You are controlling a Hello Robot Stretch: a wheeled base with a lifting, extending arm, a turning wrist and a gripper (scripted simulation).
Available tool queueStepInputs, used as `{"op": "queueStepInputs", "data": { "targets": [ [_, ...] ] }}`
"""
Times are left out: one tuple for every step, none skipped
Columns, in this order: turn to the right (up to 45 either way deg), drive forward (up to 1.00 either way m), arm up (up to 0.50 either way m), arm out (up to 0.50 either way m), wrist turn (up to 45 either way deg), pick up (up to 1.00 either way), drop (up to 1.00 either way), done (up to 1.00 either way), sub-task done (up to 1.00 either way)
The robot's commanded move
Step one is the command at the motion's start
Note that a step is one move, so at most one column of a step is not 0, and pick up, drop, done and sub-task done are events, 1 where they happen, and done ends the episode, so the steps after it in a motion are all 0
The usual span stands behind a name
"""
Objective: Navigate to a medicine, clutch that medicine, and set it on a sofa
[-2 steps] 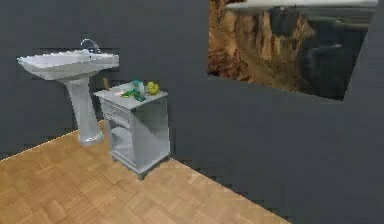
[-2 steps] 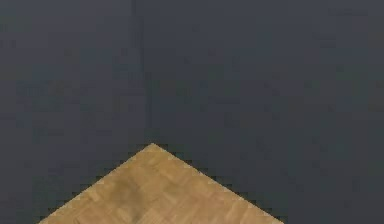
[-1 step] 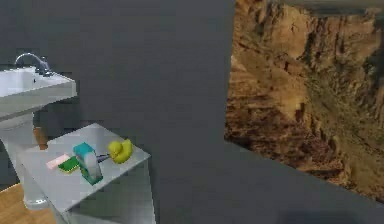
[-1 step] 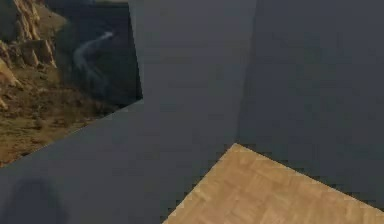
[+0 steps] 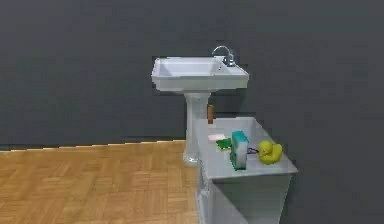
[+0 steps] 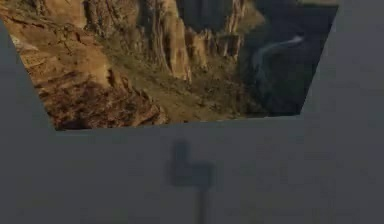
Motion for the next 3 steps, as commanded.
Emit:
{"op": "queueStepInputs", "data": {
  "targets": [
    [-45.0,0.0,0.0,0.0,0.0,0.0,0.0,0.0,0.0],
    [-27.0,0.0,0.0,0.0,0.0,0.0,0.0,0.0,0.0],
    [0.0,0.0,0.5,0.0,0.0,0.0,0.0,0.0,0.0]
  ]
}}
